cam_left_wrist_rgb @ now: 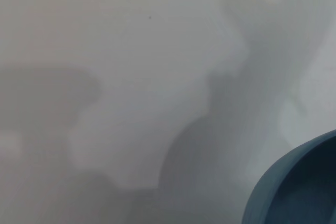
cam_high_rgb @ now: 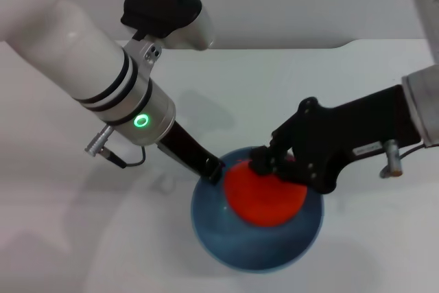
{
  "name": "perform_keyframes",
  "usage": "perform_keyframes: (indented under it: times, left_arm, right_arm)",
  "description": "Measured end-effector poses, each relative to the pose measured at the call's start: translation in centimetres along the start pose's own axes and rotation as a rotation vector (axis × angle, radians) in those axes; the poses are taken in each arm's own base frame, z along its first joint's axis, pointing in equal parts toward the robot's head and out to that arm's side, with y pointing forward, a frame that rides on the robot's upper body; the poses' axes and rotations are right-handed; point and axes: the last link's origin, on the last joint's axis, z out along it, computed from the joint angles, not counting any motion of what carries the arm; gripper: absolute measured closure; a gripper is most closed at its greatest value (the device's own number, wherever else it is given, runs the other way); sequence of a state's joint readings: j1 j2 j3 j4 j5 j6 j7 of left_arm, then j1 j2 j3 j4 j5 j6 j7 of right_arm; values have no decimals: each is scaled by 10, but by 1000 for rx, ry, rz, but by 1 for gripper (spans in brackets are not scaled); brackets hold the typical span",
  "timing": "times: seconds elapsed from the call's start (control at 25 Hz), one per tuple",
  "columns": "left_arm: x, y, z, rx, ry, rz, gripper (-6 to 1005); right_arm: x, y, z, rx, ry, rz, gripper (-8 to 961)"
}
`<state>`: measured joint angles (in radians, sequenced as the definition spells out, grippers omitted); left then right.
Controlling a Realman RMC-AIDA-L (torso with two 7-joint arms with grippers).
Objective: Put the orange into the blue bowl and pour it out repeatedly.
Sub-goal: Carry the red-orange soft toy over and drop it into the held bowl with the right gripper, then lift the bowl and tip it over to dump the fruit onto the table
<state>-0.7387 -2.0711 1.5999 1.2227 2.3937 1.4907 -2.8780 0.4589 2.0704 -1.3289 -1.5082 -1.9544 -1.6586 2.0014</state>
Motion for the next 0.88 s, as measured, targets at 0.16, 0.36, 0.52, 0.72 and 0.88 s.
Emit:
perform_keyframes:
  times: [0.16,0.36,0.52,0.72,0.88]
  left_arm:
    - [3,-1,-3,4,14,1,999]
    - [4,-2,-4,10,17,5,1000]
    - [5,-7,-5,37,41,12,1000]
    - [6,-20,-19,135,222,101,999]
    - [0,-23,-39,230,454,195,999]
  right_arm:
    - [2,-3,-1,18,10,21,905]
    - [4,-6,-13,72,-18,52,822]
    - [8,-14,-31,155,-62,158,664]
    - [35,-28,-67,292,-106,375,488]
    - [76,-24,-89,369,-117,530,453]
